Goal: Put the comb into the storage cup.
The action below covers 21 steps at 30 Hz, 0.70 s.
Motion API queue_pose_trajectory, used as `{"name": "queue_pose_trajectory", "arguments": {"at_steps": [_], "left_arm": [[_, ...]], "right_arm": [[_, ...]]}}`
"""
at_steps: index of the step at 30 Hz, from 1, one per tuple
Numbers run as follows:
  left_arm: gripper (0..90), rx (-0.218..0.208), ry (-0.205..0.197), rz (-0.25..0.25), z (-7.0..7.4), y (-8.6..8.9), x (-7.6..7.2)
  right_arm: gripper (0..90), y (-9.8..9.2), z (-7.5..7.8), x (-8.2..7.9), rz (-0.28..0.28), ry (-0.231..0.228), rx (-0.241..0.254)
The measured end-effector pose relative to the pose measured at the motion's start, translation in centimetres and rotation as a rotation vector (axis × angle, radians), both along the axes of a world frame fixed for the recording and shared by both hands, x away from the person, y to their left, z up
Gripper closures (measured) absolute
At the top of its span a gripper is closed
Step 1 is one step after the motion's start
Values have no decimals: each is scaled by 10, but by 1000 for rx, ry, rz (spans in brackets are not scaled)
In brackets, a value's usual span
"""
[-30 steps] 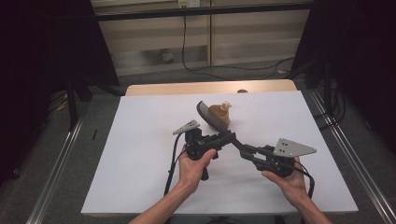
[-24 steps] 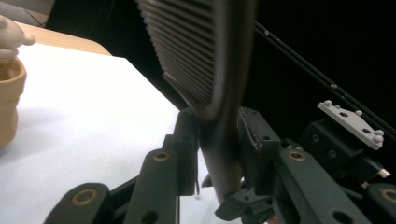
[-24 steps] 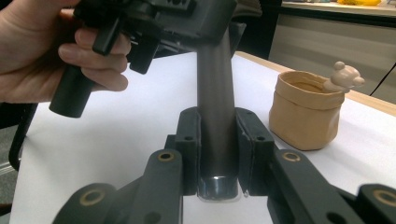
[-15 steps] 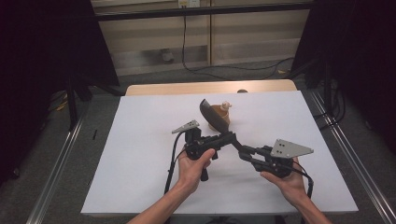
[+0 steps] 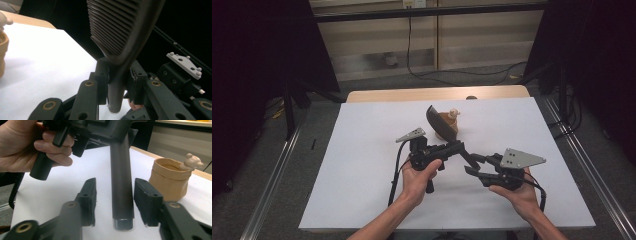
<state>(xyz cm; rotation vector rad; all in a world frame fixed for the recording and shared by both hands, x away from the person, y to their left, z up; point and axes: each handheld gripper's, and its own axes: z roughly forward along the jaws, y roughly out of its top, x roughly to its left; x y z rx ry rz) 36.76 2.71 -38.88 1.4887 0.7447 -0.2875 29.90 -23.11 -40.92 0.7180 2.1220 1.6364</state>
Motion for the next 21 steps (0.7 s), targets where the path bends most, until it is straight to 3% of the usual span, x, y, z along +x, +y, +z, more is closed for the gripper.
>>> {"name": "queue_pose_trajectory", "arguments": {"at_steps": [7,21], "left_arm": [[732,8,-21,24,4,7,2],[732,53,-71,73,8,22,8]], "right_arm": [[335,-2,0,1,-23,19,16],[91,-10,-2,3,-117,77,41]]}}
